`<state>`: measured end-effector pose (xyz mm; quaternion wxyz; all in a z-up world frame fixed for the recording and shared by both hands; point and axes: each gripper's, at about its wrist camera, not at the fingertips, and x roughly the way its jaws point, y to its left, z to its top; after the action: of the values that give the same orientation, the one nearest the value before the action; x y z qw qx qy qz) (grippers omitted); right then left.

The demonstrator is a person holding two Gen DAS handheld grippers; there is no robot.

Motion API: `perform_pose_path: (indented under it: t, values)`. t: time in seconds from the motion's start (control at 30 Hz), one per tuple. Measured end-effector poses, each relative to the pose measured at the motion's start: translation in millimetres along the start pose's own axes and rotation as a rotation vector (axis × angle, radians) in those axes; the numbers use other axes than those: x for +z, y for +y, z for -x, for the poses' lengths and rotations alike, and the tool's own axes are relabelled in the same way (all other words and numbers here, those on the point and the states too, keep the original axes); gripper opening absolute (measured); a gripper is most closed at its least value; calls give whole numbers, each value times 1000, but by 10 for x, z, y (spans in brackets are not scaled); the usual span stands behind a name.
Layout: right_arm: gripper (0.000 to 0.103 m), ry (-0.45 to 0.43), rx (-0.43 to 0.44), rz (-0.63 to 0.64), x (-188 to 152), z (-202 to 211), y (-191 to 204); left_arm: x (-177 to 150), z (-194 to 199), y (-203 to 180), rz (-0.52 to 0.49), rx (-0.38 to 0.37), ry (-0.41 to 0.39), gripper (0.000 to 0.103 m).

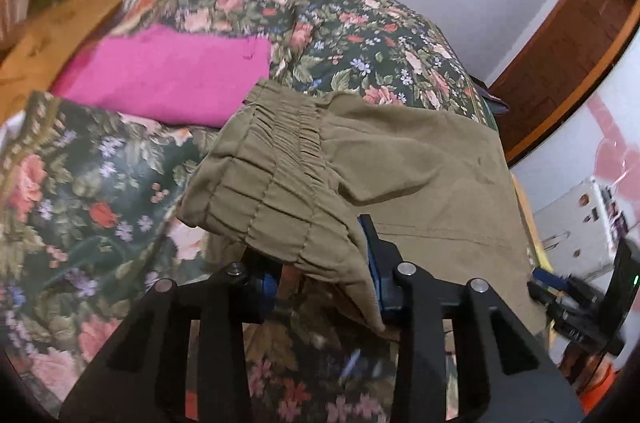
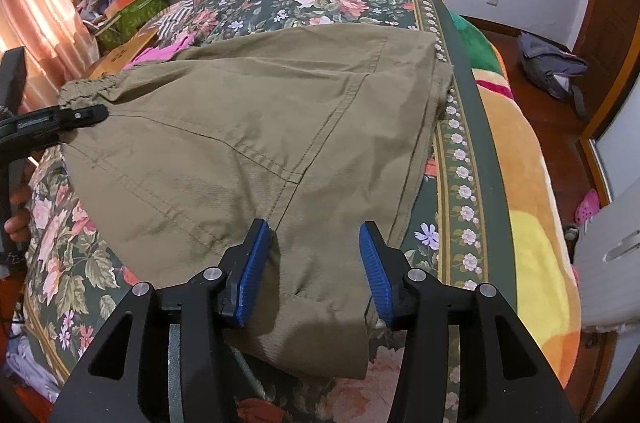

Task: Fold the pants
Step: 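Lift the waistband with the left tool and fold it over toward the leg hems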

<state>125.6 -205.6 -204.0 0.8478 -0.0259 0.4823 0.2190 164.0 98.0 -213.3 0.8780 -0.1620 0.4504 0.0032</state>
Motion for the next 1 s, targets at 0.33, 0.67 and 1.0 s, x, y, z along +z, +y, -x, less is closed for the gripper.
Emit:
perform_pose_path:
  t: [0.33,0.67,1.0]
  values:
    - [43,-74,58,99,294,272,476,-390,739,-79,-126,158,-128,35]
    - [43,-69,232,248,486,1,1468,-573,1253,-60,-139,187,-219,34]
    - [44,59,302,287,247,-191,1650,-508,1421,-381,-225,160,-284,31]
